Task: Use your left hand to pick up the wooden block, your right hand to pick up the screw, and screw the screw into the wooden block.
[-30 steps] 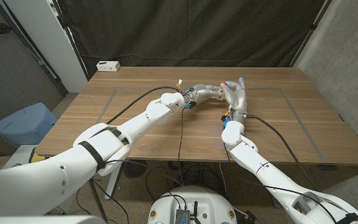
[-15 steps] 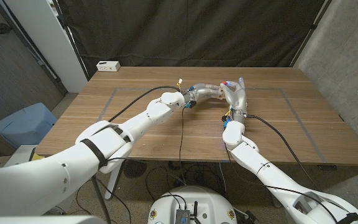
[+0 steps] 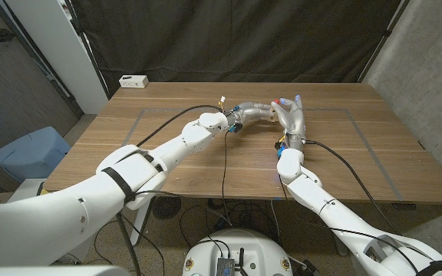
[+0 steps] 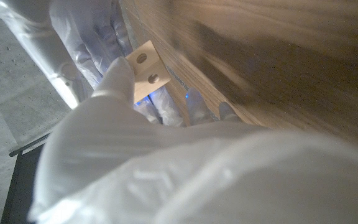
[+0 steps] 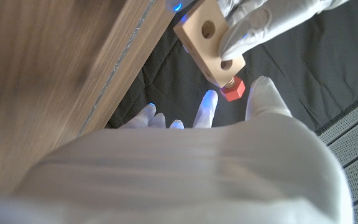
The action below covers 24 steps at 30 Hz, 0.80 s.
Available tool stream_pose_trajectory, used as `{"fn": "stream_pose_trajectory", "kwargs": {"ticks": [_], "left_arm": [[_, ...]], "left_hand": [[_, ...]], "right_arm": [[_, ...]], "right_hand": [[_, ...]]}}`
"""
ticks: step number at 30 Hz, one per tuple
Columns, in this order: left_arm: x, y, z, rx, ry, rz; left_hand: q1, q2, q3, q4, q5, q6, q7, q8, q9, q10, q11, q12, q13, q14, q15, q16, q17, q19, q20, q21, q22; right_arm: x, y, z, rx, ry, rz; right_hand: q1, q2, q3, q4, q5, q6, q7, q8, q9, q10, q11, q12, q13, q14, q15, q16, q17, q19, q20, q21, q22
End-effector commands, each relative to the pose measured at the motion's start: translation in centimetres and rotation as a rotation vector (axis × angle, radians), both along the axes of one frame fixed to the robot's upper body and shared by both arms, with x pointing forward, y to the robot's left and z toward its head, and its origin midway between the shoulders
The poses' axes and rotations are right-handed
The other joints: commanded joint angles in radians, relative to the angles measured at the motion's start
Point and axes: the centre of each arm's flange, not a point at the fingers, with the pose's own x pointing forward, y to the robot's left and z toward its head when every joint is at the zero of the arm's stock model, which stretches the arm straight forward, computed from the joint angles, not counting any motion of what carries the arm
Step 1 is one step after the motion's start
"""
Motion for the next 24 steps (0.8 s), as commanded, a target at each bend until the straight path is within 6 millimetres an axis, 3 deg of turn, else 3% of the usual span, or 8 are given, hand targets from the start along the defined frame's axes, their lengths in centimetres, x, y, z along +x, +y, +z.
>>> {"fn": "stream_pose_trajectory", "kwargs": {"ticks": [1,24], "left_arm": [[0.2,0.3,0.3,0.005,-0.007,0.002],[0.2,1.2,0.9,0.014,-0.045,-0.011]], "left_hand": [[0.004,0.007,0.004,0.003,0.005,0.000,0.001,0.006,0.004,-0.004,0.000,0.000,0.005,0.008,-0.027,0.003,0.002,0.001,0.003,0.007,0.003],[0.004,0.007,0.004,0.003,0.005,0.002,0.001,0.007,0.004,-0.005,0.000,0.000,0.005,0.005,-0.027,0.002,0.002,-0.002,0.001,0.006,0.003]], "right_arm": [[0.0,-0.2,0.5,-0.019,0.002,0.017],[-1.1,-2.3,3.0,-0.125,0.024,0.025]], "right_hand": [[-0.014,0.002,-0.004,0.005,0.006,-0.016,0.002,-0.008,-0.002,-0.011,-0.002,-0.001,0.004,-0.013,-0.002,-0.005,0.001,-0.010,0.000,-0.001,0.005],[-0.050,0.016,-0.007,0.019,0.003,-0.077,0.020,-0.046,-0.015,-0.021,0.021,0.005,0.005,-0.058,0.025,-0.009,0.000,-0.032,0.009,0.002,0.005]]}}
